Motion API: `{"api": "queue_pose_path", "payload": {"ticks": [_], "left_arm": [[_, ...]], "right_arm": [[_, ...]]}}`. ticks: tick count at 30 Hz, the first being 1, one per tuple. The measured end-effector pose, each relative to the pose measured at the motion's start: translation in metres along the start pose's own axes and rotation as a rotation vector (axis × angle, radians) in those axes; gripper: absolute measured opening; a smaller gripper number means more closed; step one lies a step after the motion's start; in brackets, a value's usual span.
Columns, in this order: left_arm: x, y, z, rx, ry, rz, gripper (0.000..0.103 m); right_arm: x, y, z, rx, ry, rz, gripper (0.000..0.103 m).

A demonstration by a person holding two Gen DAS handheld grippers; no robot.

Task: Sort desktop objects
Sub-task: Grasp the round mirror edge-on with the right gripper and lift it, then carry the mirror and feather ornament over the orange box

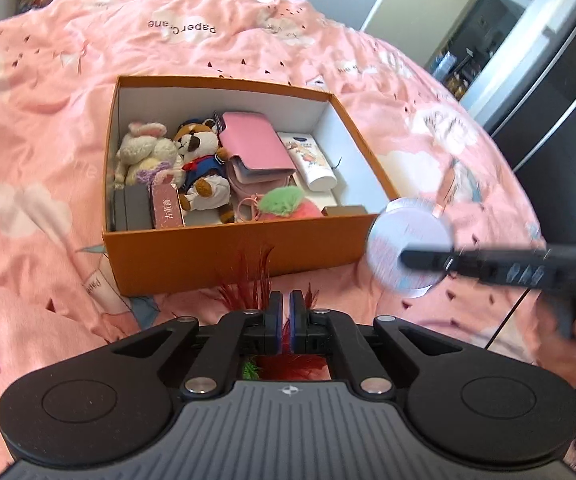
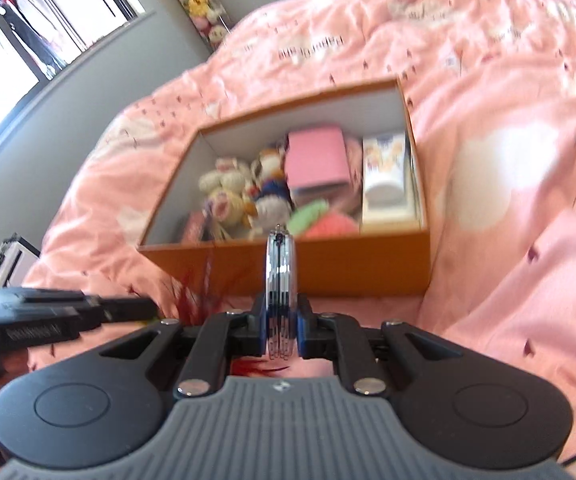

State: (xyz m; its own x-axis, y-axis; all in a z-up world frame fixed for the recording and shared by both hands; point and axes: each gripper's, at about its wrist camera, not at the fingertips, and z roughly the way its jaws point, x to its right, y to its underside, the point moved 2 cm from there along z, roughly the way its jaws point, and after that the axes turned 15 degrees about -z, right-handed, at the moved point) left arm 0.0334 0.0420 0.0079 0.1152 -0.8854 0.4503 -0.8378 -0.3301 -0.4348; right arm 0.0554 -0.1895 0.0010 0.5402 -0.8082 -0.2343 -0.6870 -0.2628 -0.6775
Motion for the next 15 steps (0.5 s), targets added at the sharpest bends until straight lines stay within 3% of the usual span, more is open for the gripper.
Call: {"api": "queue_pose_path", "payload": {"ticks": [2, 4, 9, 15], "left_arm": [[0.002, 0.001, 0.001, -0.008, -0.027, 0.032, 0.004], [0.002, 0.004, 0.003, -0.025, -0.051, 0.066, 0.025], [-0.007, 0.011, 0.011, -0.059, -0.087, 0.080, 0.053], [-0.016, 0.020, 0.027, -0.093, -0.105, 0.079, 0.056]], "right_arm": [[0.000, -0.008, -0.008, 0.023, 0.007, -0.019, 0.014], [0.000, -0.017, -0.013, 0.040, 0.015, -0.037, 0.014], [0.002, -0.038, -0.016, 0.064, 0.017, -0.063, 0.014], [0.019, -0.058, -0.004, 0.068, 0.040, -0.041, 0.014]]}}
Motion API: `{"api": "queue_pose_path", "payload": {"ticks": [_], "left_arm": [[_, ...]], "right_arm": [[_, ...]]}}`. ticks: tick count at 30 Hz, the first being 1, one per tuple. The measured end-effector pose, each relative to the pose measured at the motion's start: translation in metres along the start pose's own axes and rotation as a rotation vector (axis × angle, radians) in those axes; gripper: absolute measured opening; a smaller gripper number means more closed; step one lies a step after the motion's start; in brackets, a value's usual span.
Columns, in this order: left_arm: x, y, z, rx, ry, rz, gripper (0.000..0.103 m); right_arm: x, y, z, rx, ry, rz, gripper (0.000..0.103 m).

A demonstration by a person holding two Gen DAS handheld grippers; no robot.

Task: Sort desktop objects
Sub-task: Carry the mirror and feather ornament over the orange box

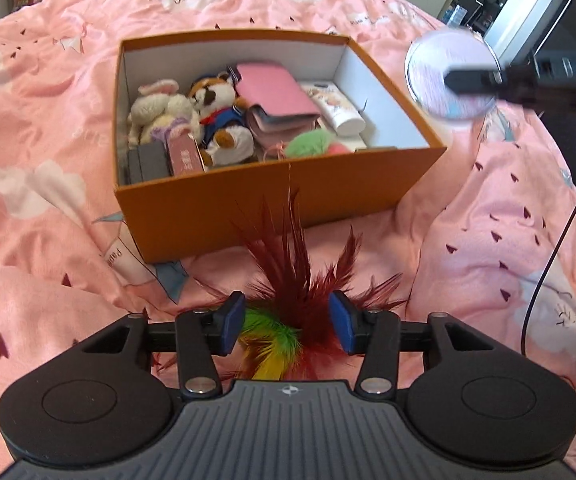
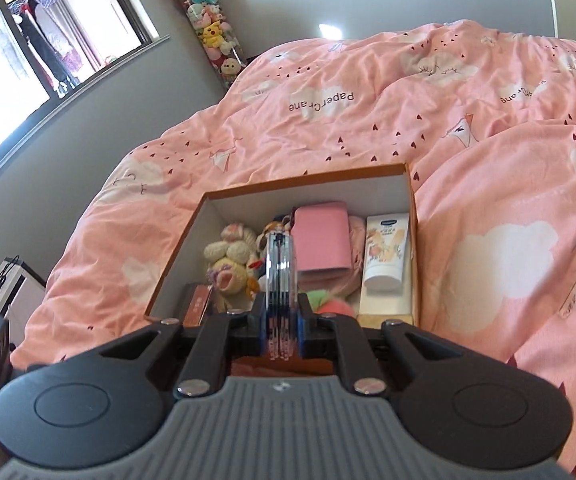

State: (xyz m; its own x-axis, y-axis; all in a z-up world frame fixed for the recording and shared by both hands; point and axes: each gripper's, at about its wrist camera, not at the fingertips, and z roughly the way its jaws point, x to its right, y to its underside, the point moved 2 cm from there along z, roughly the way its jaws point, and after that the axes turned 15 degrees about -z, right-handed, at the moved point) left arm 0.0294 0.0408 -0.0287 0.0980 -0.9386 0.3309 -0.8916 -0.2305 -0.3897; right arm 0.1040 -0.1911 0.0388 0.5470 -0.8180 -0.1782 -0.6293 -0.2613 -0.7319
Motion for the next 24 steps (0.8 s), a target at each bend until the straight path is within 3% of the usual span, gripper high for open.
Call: {"api": "queue_pose_path", "payload": {"ticks": [8, 10, 16, 24], "left_arm": [[0.010, 0.008, 0.025, -0.019, 0.002, 0.031, 0.055], [0.011, 0.008, 0.028, -0.019, 0.002, 0.028, 0.035], [0.008, 0.007, 0.029, -0.019, 0.017, 0.011, 0.003], [-0.008, -0.005, 0.004, 0.044, 0.101, -0.103, 0.000]], "right_arm": [[0.021, -0.017, 0.027, -0.039, 0.035, 0.022, 0.014], [0.022, -0.018, 0.036, -0.058, 0.032, 0.021, 0.014], [0.011, -0.016, 0.067, -0.128, -0.026, -0.005, 0.014], [-0.014, -0.013, 0.118, -0.241, -0.137, -0.035, 0.014]]}}
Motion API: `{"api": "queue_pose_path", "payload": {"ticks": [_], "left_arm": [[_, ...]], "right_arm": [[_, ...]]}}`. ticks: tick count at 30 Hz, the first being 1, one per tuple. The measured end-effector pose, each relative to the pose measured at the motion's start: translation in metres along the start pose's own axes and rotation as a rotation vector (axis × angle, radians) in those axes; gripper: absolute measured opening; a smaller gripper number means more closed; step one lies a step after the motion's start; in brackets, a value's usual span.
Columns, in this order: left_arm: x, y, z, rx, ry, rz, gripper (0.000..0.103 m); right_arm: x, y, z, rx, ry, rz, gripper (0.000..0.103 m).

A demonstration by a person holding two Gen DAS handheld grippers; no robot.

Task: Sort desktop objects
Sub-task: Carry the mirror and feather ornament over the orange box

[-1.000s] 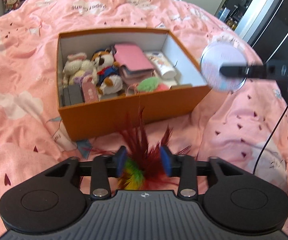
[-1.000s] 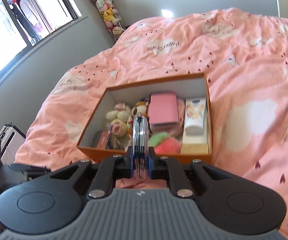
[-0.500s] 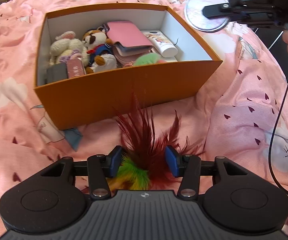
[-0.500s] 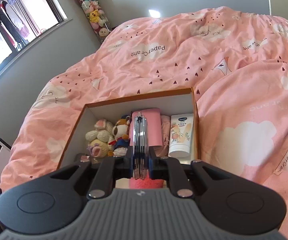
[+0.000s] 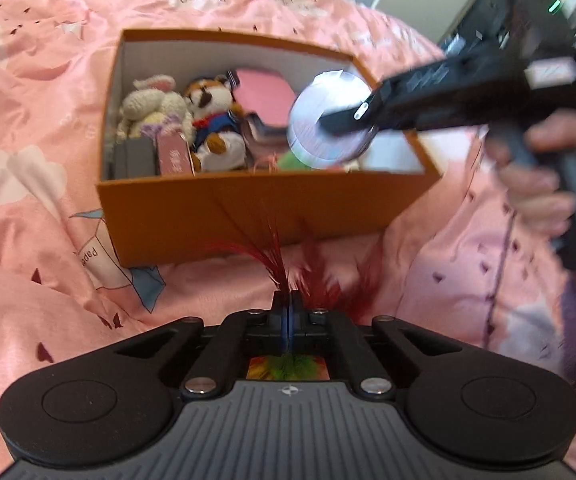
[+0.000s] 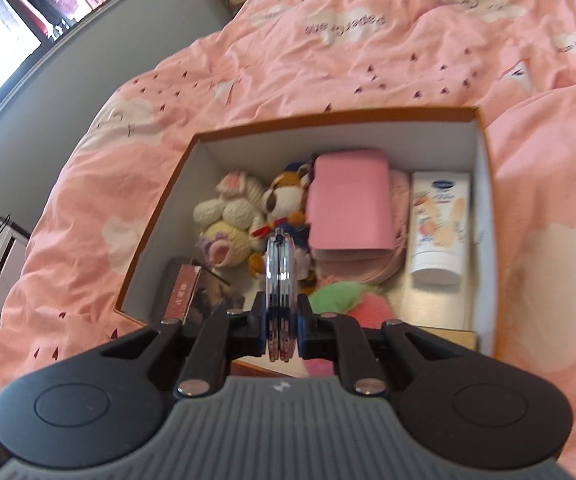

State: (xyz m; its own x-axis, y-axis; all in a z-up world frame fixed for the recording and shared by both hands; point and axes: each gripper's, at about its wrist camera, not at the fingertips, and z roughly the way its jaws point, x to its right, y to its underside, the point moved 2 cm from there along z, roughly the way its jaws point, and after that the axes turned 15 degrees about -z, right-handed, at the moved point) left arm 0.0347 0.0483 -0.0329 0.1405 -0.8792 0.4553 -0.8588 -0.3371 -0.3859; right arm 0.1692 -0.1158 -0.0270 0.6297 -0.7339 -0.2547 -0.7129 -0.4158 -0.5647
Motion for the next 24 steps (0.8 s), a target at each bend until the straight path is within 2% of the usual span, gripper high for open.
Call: {"api": "queue_pose_path", "payload": {"ticks": [14, 21, 24], "left_arm": [[-0.007, -0.046, -0.075, 0.178, 0.107, -0.086, 0.000], [-0.015, -0.077, -0.095, 0.278, 0.089, -0.124, 0.000], [-0.013, -0.087, -0.100, 0.320, 0.053, -0.122, 0.000]], "right_arm": [[-0.004, -0.011, 0.081, -0.223, -0.112, 0.001, 0.014], [-0.009, -0.012, 0.099, -0.268, -0.144, 0.026, 0.015], [-0.010, -0.012, 0.101, -0.278, -0.126, 0.012, 0.018]]}}
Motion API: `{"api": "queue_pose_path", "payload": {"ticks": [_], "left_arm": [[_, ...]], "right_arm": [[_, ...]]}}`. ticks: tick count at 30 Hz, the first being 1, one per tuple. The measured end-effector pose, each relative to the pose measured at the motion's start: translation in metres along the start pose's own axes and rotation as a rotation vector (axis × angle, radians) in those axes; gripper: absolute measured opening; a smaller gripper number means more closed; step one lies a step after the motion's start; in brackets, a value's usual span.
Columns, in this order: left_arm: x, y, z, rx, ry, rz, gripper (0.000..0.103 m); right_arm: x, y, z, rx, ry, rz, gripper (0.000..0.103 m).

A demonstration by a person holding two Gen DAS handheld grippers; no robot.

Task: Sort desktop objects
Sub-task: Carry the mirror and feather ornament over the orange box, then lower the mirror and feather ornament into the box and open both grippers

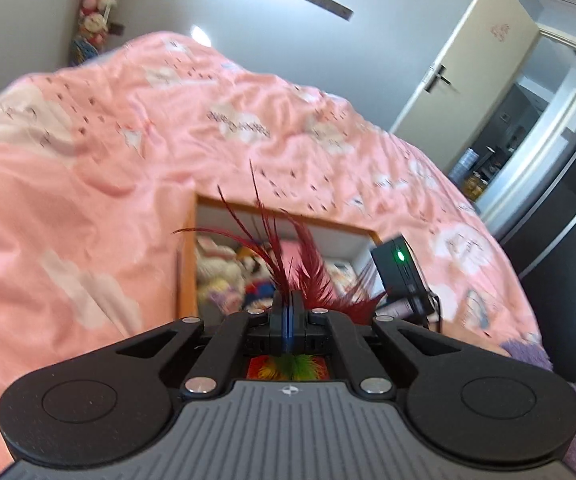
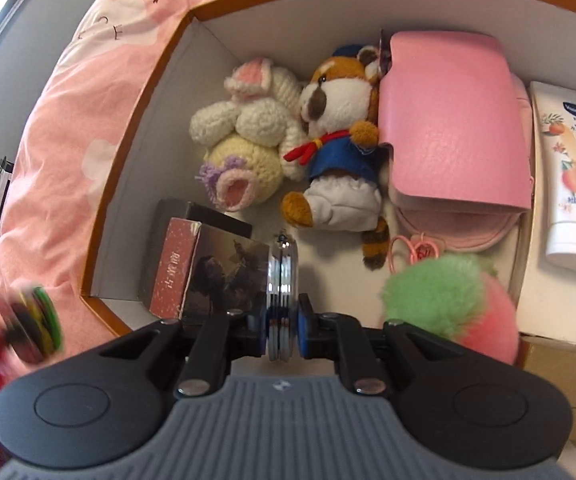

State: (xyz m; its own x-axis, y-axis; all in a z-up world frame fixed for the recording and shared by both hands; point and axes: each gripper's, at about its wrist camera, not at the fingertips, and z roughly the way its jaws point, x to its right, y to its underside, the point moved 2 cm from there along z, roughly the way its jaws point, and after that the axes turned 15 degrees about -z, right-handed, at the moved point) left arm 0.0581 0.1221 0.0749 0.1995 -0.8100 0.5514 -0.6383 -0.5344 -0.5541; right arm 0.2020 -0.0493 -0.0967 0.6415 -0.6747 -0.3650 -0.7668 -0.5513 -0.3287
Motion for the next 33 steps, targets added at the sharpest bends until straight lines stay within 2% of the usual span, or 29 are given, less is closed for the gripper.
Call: {"api": "queue_pose_path", "payload": {"ticks": [7, 10, 13, 16, 23, 27, 33], "left_arm": [[0.013, -0.015, 0.006, 0.019, 0.017, 0.023, 0.000], [0.019, -0.019, 0.013, 0.015, 0.024, 0.036, 0.000], [0.026, -0.021, 0.022, 0.004, 0.028, 0.048, 0.000], [0.032, -0.022, 0.033, -0.012, 0.041, 0.056, 0.000], [0.031, -0.009, 0.082, -0.112, 0.039, 0.023, 0.000], [0.023, 0.002, 0.105, -0.168, 0.030, -0.012, 0.000], [0.010, 0.013, 0.129, -0.207, -0.006, -0.054, 0.000]], "right_arm": [[-0.001, 0.001, -0.016, 0.014, 0.094, -0.060, 0.022], [0.000, 0.001, -0.028, 0.043, 0.104, -0.071, 0.022], [-0.002, 0.002, -0.046, 0.091, 0.130, -0.080, 0.022], [-0.001, 0.006, -0.070, 0.177, 0.191, -0.077, 0.023], [0.017, 0.036, -0.116, 0.339, 0.291, 0.013, 0.024], [0.026, 0.057, -0.122, 0.376, 0.302, 0.078, 0.025], [0.027, 0.077, -0.112, 0.384, 0.300, 0.109, 0.025]]}}
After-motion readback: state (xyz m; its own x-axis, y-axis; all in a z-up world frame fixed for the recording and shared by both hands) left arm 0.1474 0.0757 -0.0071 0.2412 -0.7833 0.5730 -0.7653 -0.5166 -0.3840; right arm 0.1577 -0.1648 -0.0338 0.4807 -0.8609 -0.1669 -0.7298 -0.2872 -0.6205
